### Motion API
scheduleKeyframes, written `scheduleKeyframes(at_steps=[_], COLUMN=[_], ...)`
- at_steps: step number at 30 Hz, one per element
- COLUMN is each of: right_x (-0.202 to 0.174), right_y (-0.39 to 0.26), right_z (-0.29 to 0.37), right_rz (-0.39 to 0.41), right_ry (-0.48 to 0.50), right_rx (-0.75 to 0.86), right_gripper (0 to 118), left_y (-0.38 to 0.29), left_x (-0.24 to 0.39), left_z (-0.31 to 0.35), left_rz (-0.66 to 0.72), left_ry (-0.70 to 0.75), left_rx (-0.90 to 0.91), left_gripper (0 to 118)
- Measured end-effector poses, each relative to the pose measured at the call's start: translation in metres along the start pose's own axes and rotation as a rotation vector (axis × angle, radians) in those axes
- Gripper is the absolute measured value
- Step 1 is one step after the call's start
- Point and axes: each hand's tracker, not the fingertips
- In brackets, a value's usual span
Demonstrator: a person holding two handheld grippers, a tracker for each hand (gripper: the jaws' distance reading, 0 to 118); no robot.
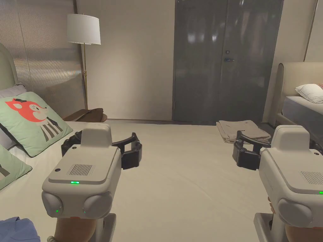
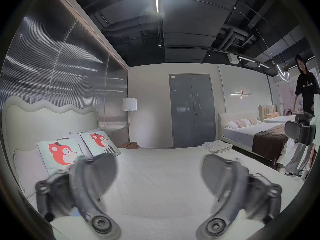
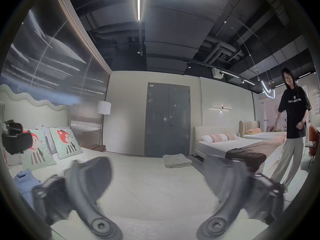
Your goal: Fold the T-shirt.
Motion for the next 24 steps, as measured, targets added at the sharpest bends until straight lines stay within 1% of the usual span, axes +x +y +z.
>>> scheduleKeyframes(at_steps=[1, 2, 3, 4, 5, 6, 7, 8, 11, 17, 21, 24], right_x=[-0.001, -0.003, -0.005, -0.007, -0.007, -0.005, -0.003, -0.002, -0.003, -0.006, -0.024, -0.053], right_y=[0.001, 0.002, 0.003, 0.002, 0.003, 0.003, 0.004, 0.004, 0.002, 0.004, 0.003, 0.003], right_z=[0.002, 0.003, 0.003, 0.002, 0.002, 0.003, 0.004, 0.005, 0.002, 0.004, -0.006, -0.016], right_rz=[0.004, 0.014, 0.03, 0.038, 0.036, 0.026, 0.006, 0.002, 0.027, 0.024, 0.007, -0.017], right_ry=[0.0, -0.006, -0.026, -0.048, -0.057, -0.045, -0.028, -0.026, -0.029, -0.009, 0.036, 0.109], right_rx=[0.004, 0.005, 0.003, 0.006, 0.007, 0.006, 0.001, -0.003, -0.005, -0.009, -0.01, -0.012], right_gripper=[85, 60, 22, 5, 3, 0, 0, 0, 0, 0, 0, 0], left_y=[0.0, 0.0, 0.001, 0.001, 0.001, 0.001, 0.001, 0.001, -0.001, -0.001, 0.001, 0.003], left_x=[0.002, 0.003, 0.004, 0.005, 0.005, 0.005, 0.005, 0.006, 0.007, 0.001, -0.021, -0.05], left_z=[0.001, 0.001, 0.001, 0.0, 0.001, 0.001, 0.001, 0.001, 0.001, 0.001, 0.008, 0.019], left_rz=[-0.002, -0.008, -0.012, -0.014, -0.012, -0.006, -0.003, 0.001, -0.002, 0.008, 0.003, -0.003], left_ry=[0.004, 0.006, 0.007, 0.011, 0.012, 0.005, -0.009, -0.013, -0.02, 0.002, 0.053, 0.132], left_rx=[0.005, 0.006, 0.004, 0.0, 0.001, 0.002, -0.004, -0.008, -0.005, -0.008, -0.007, -0.008], left_gripper=[74, 51, 23, 9, 1, 1, 0, 0, 0, 0, 0, 0])
